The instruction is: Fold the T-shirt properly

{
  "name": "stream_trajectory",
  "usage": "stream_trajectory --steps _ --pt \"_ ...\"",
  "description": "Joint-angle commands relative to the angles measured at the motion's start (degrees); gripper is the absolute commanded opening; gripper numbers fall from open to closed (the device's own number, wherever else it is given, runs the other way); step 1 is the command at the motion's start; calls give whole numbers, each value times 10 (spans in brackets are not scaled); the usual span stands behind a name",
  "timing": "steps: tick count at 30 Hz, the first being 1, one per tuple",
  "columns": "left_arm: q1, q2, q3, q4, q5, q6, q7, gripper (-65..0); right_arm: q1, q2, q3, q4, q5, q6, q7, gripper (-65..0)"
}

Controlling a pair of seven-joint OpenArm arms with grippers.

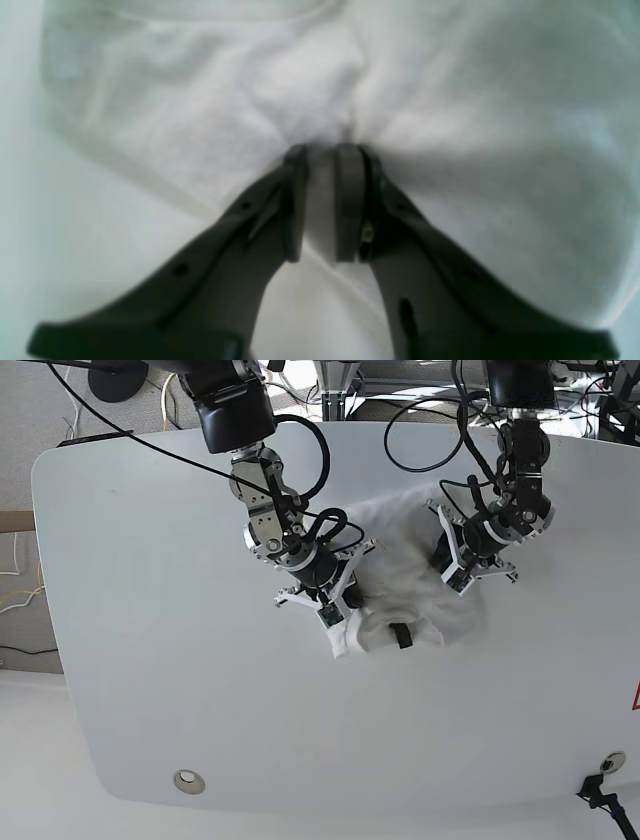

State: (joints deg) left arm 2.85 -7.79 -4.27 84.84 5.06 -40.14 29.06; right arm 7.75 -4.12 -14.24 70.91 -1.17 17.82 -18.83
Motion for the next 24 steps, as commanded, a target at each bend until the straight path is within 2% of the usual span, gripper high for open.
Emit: stream_trajectory --steps 1,4,9,12,14,16,18,22,24 --pt "-11 1 5 -8 2 1 -13 -568 -4 11 3 30 1 -3 2 -650" --pt "-29 1 8 -17 2 1 -15 -568 -26 24 22 61 1 -2 1 -650" --pt "-26 1 5 15 1 1 -14 -568 -32 25 45 71 -1 2 1 -650" --pt "-2 -1 0 66 1 1 -16 -568 -40 40 47 134 -2 2 1 -650" --pt "20 2 -33 108 0 1 -20 -570 -61 53 47 189 -5 0 1 -650" --pt "44 12 -66 135 0 1 -55 -570 -86 76 48 238 -5 -3 1 -650" --pt "74 14 -91 149 0 1 -115 -570 -115 98 55 279 -5 -5 1 -650" --pt "125 15 -113 148 -3 4 -236 -570 -200 107 132 353 -1 -4 5 -650" --pt "152 22 -121 146 -8 41 -292 -570 -245 107 169 378 0 -3 29 -650"
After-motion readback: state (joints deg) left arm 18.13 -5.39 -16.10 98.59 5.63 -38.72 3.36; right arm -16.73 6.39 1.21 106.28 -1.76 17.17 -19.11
